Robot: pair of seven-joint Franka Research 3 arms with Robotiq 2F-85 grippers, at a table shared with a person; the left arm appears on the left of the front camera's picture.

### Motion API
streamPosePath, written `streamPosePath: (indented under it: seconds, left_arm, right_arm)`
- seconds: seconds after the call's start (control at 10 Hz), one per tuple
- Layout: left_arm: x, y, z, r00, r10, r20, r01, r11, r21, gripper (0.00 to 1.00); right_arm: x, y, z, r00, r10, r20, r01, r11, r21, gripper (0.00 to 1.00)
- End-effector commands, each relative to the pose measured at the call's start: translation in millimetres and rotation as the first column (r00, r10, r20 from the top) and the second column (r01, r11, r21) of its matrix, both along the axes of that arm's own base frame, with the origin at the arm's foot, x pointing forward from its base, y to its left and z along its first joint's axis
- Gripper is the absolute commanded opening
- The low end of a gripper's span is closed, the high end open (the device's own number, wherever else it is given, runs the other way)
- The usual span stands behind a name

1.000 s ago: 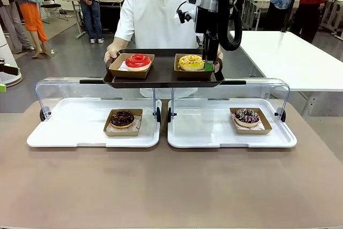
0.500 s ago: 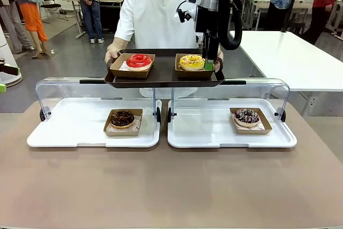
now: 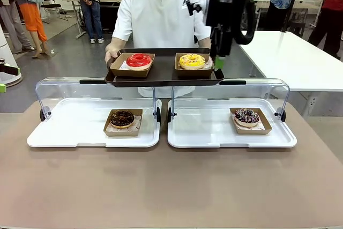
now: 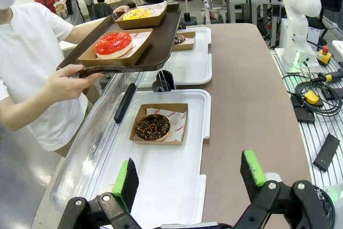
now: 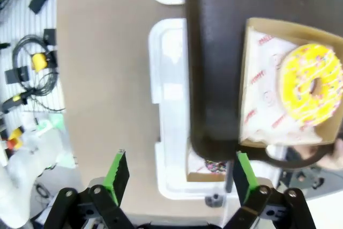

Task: Provide the desired donut to the person.
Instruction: Place the picked Paper togo box onto the Handle tray extended by the person.

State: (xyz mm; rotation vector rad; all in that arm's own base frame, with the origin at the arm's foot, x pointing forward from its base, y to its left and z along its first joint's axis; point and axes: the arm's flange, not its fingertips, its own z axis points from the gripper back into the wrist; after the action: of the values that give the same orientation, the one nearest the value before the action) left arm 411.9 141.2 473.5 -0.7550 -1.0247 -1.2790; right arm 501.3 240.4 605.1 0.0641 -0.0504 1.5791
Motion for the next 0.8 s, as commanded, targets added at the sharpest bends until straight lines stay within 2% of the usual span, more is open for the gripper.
streamPosePath:
  seconds: [0.0, 0.2, 0.5, 0.7]
  left_arm:
    - [-1, 0, 1, 1.000, 0.002, 0.012, -0.002, 1.000, -0.017, 1.00]
    - [-1, 0, 1, 1.000, 0.002, 0.012, -0.002, 1.000, -0.017, 1.00]
    - [-1, 0, 1, 1.000, 0.002, 0.012, -0.002, 1.000, -0.017, 1.00]
    - [-1, 0, 1, 1.000, 0.002, 0.012, -0.002, 1.000, -0.017, 1.00]
  right_arm:
    - [-50, -51, -5, 1.000, 0.014, -0.004, -0.013, 0.998, 0.065, 1.00]
    - [-76, -90, -1, 0.999, 0.002, 0.041, -0.007, 0.993, 0.120, 1.00]
    - [-78, -159, 10, 0.993, -0.086, 0.081, 0.061, 0.961, 0.269, 1.00]
    - [-82, -187, 3, 0.991, -0.100, 0.088, 0.072, 0.959, 0.275, 1.00]
